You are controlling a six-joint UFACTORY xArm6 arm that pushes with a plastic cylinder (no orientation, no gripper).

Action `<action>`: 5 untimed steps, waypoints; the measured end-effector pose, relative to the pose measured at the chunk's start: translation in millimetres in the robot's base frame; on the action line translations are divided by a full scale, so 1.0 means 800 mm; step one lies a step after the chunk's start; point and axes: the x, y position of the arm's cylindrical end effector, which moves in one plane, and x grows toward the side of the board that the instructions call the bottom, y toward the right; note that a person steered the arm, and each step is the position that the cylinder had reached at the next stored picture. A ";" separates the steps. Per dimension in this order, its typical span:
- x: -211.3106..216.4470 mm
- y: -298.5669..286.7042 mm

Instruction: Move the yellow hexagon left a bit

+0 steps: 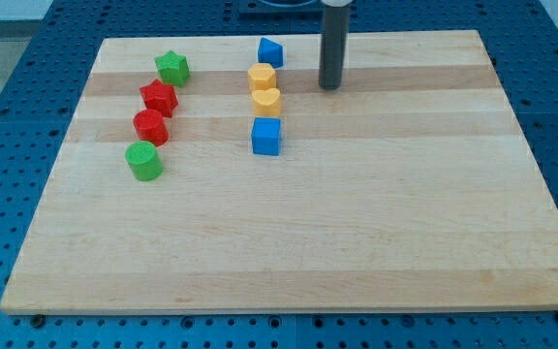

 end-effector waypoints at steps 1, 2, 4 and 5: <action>0.003 -0.049; -0.004 -0.100; -0.026 -0.141; -0.053 -0.141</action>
